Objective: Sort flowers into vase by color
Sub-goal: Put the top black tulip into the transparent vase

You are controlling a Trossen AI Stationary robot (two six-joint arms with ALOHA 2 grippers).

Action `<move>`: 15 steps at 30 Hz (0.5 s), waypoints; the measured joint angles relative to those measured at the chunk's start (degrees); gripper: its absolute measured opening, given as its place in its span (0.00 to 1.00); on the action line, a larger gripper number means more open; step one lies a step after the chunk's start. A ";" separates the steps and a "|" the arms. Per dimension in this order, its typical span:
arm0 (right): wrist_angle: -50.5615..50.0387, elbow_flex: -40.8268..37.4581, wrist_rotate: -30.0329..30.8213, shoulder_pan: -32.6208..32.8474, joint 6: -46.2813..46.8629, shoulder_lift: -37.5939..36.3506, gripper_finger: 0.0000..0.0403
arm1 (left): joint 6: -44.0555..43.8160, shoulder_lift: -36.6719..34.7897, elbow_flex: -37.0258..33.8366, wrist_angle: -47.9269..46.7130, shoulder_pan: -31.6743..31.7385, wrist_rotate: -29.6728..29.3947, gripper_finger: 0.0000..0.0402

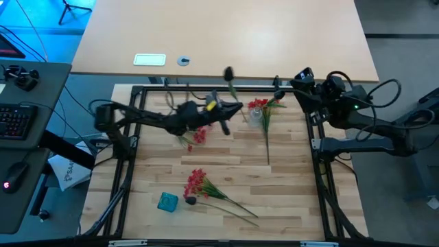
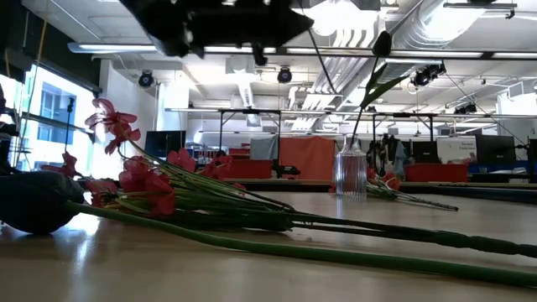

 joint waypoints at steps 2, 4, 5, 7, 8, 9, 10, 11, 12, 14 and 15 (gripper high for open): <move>-0.34 0.00 0.01 0.00 0.01 0.02 0.40 | 1.37 3.22 2.71 -0.07 0.48 -1.00 0.00; -1.11 0.00 0.01 0.00 0.11 0.11 0.40 | 3.15 5.81 5.34 0.13 1.21 -2.36 0.00; -1.56 0.00 0.00 0.00 0.13 0.14 0.40 | 3.91 6.77 6.20 0.09 1.65 -3.16 0.00; -2.03 0.00 0.00 0.00 0.45 0.15 0.40 | 4.45 9.15 8.58 0.32 2.62 -4.35 0.00; -2.03 0.00 0.01 0.00 0.55 0.15 0.40 | 4.28 10.10 9.39 0.19 3.27 -4.45 0.00; -2.03 0.00 0.01 0.00 0.55 0.15 0.40 | 3.54 11.12 10.34 -0.10 3.89 -4.31 0.00; -1.97 0.00 0.01 0.00 0.57 0.15 0.40 | 2.72 12.34 11.46 -0.02 4.41 -3.98 0.00; -1.98 0.00 0.01 0.00 0.57 0.15 0.40 | 1.66 13.24 12.37 0.08 4.96 -3.70 0.00; -1.99 0.00 0.01 0.00 0.57 0.15 0.40 | 0.64 13.81 12.97 -0.09 5.44 -3.06 0.00; -1.99 0.00 0.01 0.00 0.63 0.15 0.40 | -0.07 14.56 13.87 -0.12 6.15 -2.21 0.00; -1.99 0.00 0.01 0.00 0.87 0.15 0.40 | -0.03 14.65 13.95 -0.07 6.34 -2.34 0.00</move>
